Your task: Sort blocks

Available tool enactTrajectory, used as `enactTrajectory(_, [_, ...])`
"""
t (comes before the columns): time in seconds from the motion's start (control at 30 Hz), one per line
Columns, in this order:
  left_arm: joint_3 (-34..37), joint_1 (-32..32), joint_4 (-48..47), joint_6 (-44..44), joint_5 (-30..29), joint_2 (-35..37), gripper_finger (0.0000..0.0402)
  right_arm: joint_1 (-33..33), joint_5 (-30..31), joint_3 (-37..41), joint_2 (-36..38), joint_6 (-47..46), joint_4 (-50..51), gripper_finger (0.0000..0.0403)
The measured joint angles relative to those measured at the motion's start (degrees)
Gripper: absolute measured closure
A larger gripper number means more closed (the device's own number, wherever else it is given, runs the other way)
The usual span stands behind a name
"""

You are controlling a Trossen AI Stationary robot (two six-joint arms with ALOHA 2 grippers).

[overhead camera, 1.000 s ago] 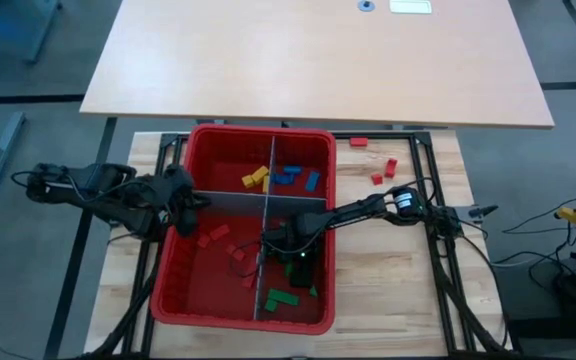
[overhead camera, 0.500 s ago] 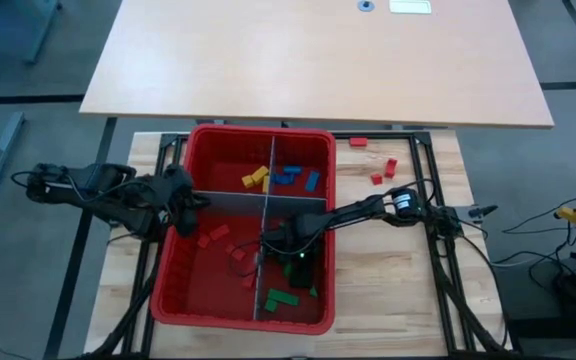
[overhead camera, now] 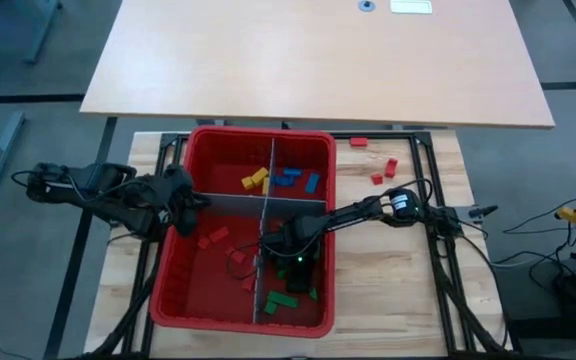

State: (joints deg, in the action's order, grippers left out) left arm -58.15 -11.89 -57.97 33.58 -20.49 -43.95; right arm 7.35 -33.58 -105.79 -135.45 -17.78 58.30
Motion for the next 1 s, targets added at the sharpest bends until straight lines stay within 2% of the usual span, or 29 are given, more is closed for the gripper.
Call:
enactTrajectory(0.13, [0.0,0.0,0.0,0.0,0.0,0.0,0.0377,-0.7,1.5,-0.2,1.5,-0.7,0.7,0.0402])
enactTrajectory(0.5, [0.0,0.0,0.0,0.0,0.0,0.0,0.0377,-1.7,11.7,-6.1,1.9,-1.7,5.8,0.0403])
enactTrajectory(1.0, [0.0,0.0,0.0,-0.7,-0.6,0.0,0.0377,-1.8,14.3,-14.1,2.2,0.1,11.7,0.0402])
